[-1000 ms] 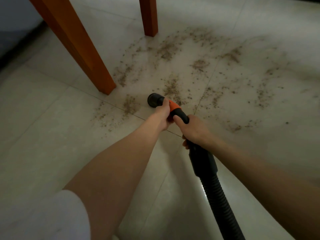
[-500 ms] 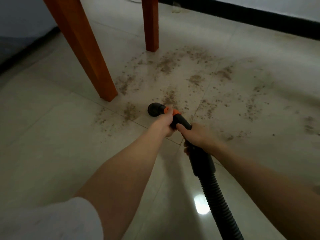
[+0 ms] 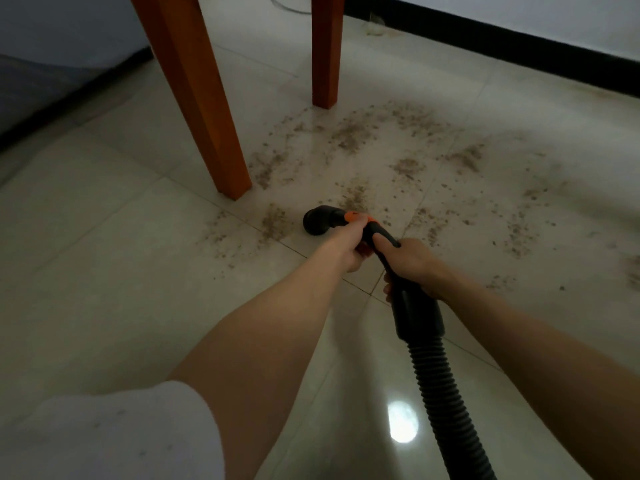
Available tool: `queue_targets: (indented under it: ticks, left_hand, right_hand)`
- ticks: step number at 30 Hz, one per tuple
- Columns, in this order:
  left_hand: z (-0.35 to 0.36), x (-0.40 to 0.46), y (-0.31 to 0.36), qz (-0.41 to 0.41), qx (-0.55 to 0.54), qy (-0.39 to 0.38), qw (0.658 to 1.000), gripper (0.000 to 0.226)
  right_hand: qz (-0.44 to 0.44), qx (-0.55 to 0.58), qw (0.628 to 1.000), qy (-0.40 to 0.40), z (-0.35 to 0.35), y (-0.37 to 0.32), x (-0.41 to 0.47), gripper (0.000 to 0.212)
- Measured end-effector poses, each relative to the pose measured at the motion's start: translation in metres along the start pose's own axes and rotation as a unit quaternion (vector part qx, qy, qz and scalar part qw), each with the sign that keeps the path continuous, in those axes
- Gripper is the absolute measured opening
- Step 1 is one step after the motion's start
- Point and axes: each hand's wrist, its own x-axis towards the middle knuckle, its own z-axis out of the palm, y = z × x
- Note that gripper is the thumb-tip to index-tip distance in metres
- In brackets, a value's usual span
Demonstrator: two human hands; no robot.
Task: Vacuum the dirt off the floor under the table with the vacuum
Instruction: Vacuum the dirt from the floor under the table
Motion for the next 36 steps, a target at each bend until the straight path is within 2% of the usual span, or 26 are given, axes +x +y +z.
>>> queue_targets:
  ticks: [14, 25, 31, 36]
  left_hand:
    - [-0.021, 0.006, 0.004, 0.051, -0.025, 0.061, 0.997, 0.046]
    - [-0.027, 0.004, -0.003, 0.052, -0.041, 0.083, 0.994, 0.045]
    - [-0.038, 0.006, -0.003, 0.055, -0.062, 0.095, 0.992, 0.039]
    - [-0.048, -0.001, -0.006, 0.052, -0.078, 0.099, 0.991, 0.044]
  right_hand:
    - [0.009, 0.019, 0.999, -0.036, 0.018, -0.020, -0.003, 0.042]
    - [0.018, 0.032, 0.996, -0.082, 0.018, -0.020, -0.005, 0.043]
    - [0.014, 0.015, 0.995, -0.093, 0.026, -0.024, -0.007, 0.050]
    - [0.012, -0.011, 0.994, -0.104, 0.031, -0.028, -0.011, 0.052]
